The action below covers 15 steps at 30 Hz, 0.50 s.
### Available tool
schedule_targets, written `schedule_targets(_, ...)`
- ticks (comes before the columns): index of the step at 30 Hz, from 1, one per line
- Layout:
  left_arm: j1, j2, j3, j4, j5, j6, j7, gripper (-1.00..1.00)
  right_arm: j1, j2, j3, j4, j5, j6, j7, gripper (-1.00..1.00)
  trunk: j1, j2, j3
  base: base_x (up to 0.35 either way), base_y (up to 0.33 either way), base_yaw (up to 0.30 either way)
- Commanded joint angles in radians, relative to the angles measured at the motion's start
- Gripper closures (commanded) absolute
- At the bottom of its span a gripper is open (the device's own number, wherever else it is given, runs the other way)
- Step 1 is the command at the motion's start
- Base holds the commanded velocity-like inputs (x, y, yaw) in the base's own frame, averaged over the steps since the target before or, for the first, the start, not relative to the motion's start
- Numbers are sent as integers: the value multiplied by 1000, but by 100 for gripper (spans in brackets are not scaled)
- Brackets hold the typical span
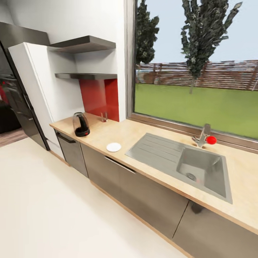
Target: Set up a coffee station on the kitchen countertop: keep the coffee maker on the countertop, move the bottle of coffee from the kitchen shelf to the counter next to the coffee maker, place a paper coffee filter on top of the coffee maker, put the saucer next to the coffee maker with the coffee cup on the saucer, and place the electric kettle next to the coffee maker.
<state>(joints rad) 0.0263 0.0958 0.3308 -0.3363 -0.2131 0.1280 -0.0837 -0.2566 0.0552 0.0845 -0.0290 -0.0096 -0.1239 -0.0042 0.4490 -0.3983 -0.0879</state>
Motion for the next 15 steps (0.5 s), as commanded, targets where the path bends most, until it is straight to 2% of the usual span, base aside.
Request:
schedule_targets(1,0,-2,9,-4,-10,7,-8,-100,-1,0,8,2,-1,-3,0,-100,1,-2,-1,237,238,248)
schedule_targets(15,1,-10,8,-4,-12,5,-10,-100,-1,0,8,3,-1,-3,0,-100,1,-2,12,243,240,248)
